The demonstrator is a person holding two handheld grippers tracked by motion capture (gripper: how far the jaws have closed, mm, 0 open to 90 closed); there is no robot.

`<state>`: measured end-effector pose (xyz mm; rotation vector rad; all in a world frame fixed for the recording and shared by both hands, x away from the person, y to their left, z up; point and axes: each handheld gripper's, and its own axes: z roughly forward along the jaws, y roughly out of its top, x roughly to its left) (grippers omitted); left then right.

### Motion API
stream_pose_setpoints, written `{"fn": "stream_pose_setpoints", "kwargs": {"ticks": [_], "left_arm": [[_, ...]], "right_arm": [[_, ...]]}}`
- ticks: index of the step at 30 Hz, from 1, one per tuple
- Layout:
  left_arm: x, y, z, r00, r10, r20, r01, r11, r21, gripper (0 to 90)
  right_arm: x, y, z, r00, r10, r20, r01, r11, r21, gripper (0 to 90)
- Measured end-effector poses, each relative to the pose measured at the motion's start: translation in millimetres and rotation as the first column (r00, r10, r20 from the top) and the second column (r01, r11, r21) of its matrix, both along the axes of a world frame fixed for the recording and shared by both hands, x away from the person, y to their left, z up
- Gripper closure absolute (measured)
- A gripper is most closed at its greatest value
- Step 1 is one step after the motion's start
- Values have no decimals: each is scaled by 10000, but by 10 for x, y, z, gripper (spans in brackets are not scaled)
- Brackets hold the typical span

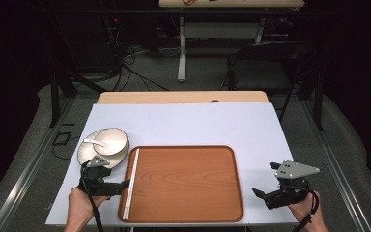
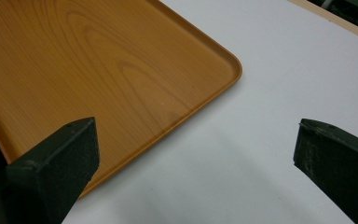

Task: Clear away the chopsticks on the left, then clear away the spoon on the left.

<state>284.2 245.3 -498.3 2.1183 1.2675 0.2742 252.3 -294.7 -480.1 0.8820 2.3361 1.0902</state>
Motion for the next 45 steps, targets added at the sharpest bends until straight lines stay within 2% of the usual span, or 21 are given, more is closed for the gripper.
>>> {"fn": "stream_pose_setpoints", "kwargs": {"ticks": [8,13,15,17,21,25,29,34,39,42,43,45], "left_arm": [[-27,86,46,9997,225,82,-224,9997,-62,101],[-50,139,120,9987,397,323,-397,9992,3,88],[-64,150,130,9980,468,436,-474,9988,140,88],[-74,175,133,9982,479,362,-484,9987,132,87],[-78,246,138,9945,907,520,-907,9959,-26,83],[-18,320,167,9886,1317,734,-1311,9913,-130,82],[61,384,178,9775,1814,1073,-1799,9834,-229,78],[184,459,150,9695,2225,1024,-2213,9749,-234,61],[317,513,149,9562,2674,1192,-2661,9636,-274,44],[411,554,147,9503,2910,1105,-2875,9566,-467,27],[446,564,147,9450,3054,1168,-3009,9521,-550,23],[496,581,150,9413,3172,1153,-3119,9481,-620,21]], "right_arm": [[91,45,2,9997,-171,-178,172,9998,70,0],[177,72,-14,9997,-135,-214,134,9999,-63,0],[176,73,-23,9997,-126,-231,125,9999,-53,0],[153,67,-47,9997,-110,-223,107,9999,-125,0],[124,47,-84,9995,-100,-313,95,9998,-162,0],[107,23,-81,9995,-176,-252,170,9996,-209,2],[104,16,-77,9995,-227,-219,223,9996,-189,4],[97,25,-86,9994,-205,-272,199,9996,-208,5],[87,25,-85,9996,-183,-232,178,9996,-229,7],[101,23,-94,9994,-220,-271,213,9994,-258,16],[100,25,-95,9994,-217,-268,210,9994,-260,16],[96,30,-93,9995,-201,-244,195,9995,-245,16]]}}
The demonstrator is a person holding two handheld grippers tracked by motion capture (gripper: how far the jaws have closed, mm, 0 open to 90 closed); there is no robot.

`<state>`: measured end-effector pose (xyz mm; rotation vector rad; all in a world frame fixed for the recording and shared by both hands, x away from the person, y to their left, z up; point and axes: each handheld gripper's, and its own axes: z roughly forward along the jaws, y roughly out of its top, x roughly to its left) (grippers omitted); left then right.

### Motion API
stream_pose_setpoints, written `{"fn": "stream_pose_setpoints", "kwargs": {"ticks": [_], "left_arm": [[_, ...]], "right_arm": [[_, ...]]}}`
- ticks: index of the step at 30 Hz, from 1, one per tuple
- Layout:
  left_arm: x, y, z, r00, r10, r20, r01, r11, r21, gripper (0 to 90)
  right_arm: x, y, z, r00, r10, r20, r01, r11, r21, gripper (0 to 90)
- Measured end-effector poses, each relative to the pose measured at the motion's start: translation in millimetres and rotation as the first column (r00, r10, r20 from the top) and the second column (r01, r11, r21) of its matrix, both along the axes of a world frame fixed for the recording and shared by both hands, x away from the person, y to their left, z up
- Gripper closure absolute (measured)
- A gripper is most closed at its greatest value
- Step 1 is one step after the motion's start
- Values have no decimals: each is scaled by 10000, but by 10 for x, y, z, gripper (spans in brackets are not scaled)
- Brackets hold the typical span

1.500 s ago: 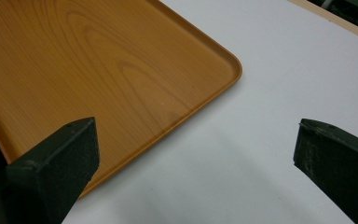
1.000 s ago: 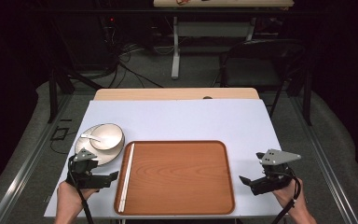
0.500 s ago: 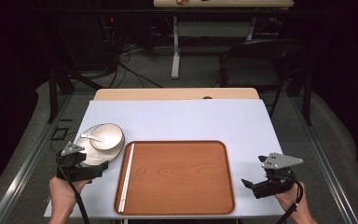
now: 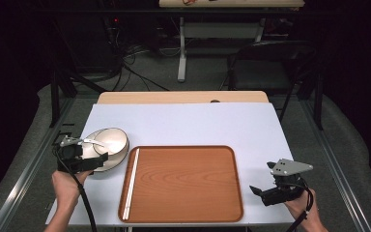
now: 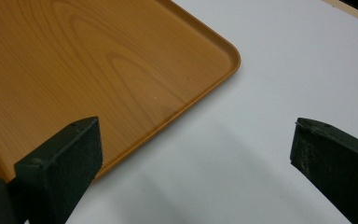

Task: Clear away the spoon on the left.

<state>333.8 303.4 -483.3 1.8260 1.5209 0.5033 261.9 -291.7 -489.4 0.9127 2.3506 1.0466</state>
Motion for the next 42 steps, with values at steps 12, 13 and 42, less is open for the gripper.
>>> {"fn": "stream_pose_setpoints", "kwargs": {"ticks": [12,13,42], "left_arm": [[349,88,-115,9951,914,373,-910,9958,-132,163],[349,88,-115,9951,914,373,-910,9958,-132,174],[654,222,-273,9897,1388,355,-1363,9885,-657,490]], "right_arm": [[-9,12,-7,10000,85,-51,-86,9999,-63,20],[-9,12,-7,10000,85,-51,-86,9999,-63,20],[-27,7,-6,9999,106,-25,-107,9997,-197,32]]}}
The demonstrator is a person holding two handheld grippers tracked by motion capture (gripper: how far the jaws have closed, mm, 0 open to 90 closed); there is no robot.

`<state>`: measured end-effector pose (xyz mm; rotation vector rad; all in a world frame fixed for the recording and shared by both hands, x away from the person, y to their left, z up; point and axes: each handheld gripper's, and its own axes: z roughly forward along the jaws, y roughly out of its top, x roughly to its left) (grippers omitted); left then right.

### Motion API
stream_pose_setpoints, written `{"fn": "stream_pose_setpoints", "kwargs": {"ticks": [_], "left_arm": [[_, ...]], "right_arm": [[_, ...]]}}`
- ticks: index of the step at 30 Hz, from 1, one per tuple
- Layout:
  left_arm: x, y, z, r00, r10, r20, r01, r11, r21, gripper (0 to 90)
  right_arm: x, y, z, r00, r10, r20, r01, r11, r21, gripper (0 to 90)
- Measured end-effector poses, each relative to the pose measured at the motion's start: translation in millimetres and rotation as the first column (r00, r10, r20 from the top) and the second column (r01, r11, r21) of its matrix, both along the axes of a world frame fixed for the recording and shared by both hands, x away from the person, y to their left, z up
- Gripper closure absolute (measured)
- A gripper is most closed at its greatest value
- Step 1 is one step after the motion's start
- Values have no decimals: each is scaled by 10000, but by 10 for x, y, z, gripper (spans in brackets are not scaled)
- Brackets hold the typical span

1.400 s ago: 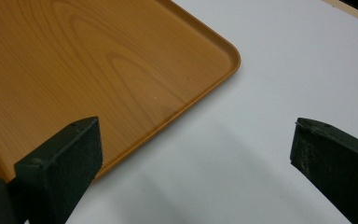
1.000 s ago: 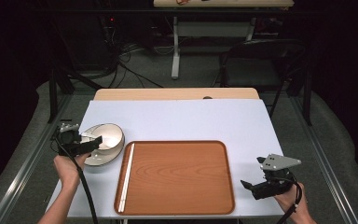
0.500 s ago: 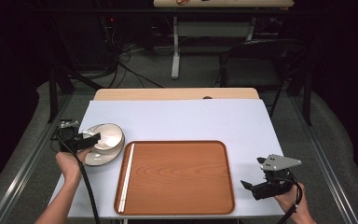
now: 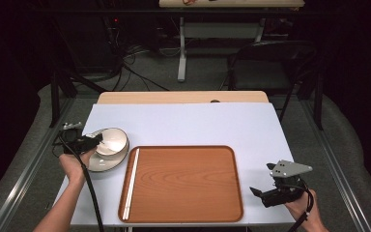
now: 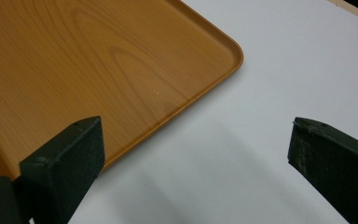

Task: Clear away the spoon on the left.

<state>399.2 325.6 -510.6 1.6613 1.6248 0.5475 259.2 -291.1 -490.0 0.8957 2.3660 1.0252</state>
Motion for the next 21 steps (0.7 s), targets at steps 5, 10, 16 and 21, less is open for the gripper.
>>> {"fn": "stream_pose_setpoints", "kwargs": {"ticks": [5,10,16,21], "left_arm": [[2,34,-17,10000,-7,88,9,9998,-208,511],[-7,52,-19,9998,-75,179,82,9993,-375,539],[-30,87,-36,9989,-187,424,224,9958,-885,649],[-10,61,-50,9989,-261,400,298,9950,-948,682]], "right_arm": [[2,4,0,10000,12,4,-12,10000,-14,33],[-4,6,5,10000,13,28,-13,10000,-35,35],[-8,6,9,10000,27,33,-27,10000,-39,38],[-7,5,7,10000,35,38,-35,10000,-52,41]]}}
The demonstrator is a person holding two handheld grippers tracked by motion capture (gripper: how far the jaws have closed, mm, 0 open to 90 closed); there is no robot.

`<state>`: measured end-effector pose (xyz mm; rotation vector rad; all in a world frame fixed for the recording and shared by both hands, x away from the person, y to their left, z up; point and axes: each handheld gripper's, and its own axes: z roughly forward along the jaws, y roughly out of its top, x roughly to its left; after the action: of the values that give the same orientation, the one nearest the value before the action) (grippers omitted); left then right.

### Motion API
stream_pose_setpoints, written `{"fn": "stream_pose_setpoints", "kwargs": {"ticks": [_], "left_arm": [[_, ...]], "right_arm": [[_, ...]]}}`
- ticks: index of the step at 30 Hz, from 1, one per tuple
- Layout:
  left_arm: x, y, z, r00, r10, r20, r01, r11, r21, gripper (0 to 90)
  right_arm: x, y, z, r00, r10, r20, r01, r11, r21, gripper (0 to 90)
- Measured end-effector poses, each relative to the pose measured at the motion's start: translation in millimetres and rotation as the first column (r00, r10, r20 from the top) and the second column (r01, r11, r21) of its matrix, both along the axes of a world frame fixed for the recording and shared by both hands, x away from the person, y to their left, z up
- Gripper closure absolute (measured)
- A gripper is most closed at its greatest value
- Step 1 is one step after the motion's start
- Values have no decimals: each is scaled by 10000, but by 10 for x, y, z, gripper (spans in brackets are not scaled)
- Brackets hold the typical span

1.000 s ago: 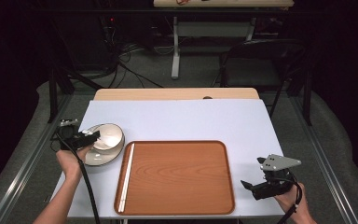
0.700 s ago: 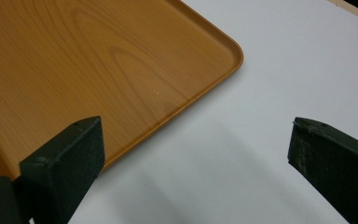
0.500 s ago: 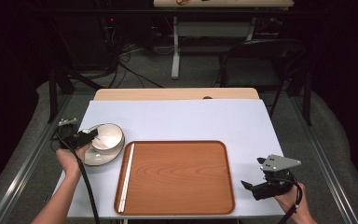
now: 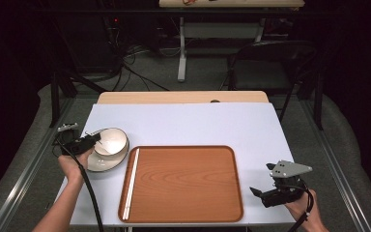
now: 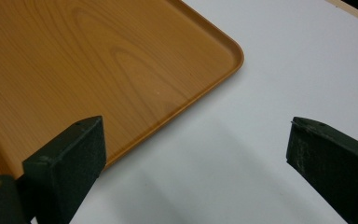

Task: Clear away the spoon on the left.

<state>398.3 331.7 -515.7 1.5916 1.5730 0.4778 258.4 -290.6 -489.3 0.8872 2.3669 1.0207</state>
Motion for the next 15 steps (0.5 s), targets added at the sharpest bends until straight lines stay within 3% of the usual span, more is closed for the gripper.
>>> {"fn": "stream_pose_setpoints", "kwargs": {"ticks": [15], "left_arm": [[12,23,-2,10000,51,56,-48,9984,-571,752]], "right_arm": [[3,-1,-2,10000,17,10,-17,10000,-14,45]]}}
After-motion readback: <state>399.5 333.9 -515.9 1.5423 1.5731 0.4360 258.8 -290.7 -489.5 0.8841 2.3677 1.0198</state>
